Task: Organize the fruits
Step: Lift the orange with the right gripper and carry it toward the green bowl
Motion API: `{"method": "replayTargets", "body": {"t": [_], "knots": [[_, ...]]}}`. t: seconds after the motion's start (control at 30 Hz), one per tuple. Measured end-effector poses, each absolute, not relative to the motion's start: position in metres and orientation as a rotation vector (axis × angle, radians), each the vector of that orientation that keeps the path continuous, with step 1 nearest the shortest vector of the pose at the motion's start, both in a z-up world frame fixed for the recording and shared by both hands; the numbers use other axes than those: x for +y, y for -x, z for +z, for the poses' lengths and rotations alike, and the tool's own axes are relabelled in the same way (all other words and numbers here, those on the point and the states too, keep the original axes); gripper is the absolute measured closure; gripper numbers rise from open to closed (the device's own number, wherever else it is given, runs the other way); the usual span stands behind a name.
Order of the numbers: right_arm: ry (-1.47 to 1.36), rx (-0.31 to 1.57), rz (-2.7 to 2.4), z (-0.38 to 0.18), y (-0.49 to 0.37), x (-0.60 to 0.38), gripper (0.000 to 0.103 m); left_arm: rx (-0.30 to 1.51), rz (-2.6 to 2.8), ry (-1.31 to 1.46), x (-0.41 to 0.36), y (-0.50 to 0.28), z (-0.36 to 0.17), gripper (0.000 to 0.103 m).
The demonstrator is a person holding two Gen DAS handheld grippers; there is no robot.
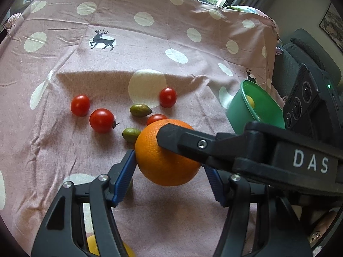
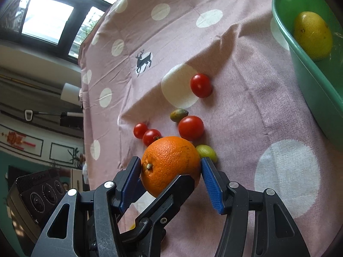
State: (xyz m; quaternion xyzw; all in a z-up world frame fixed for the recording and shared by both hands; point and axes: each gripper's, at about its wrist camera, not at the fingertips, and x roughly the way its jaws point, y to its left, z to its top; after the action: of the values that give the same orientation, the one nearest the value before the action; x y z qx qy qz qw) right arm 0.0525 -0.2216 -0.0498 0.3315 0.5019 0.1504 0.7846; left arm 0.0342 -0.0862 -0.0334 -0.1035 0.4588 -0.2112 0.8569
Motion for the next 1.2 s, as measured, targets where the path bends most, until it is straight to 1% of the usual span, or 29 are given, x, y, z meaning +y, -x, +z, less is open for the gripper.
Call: {"method": "replayTargets", "body": {"t": [1.2], "knots": [[-0.717, 0.909, 0.314, -0.009, -0.024, -0.248, 0.042, 0.809, -0.498, 0.164, -0.111, -0.020, 0.000, 0.040]]}}
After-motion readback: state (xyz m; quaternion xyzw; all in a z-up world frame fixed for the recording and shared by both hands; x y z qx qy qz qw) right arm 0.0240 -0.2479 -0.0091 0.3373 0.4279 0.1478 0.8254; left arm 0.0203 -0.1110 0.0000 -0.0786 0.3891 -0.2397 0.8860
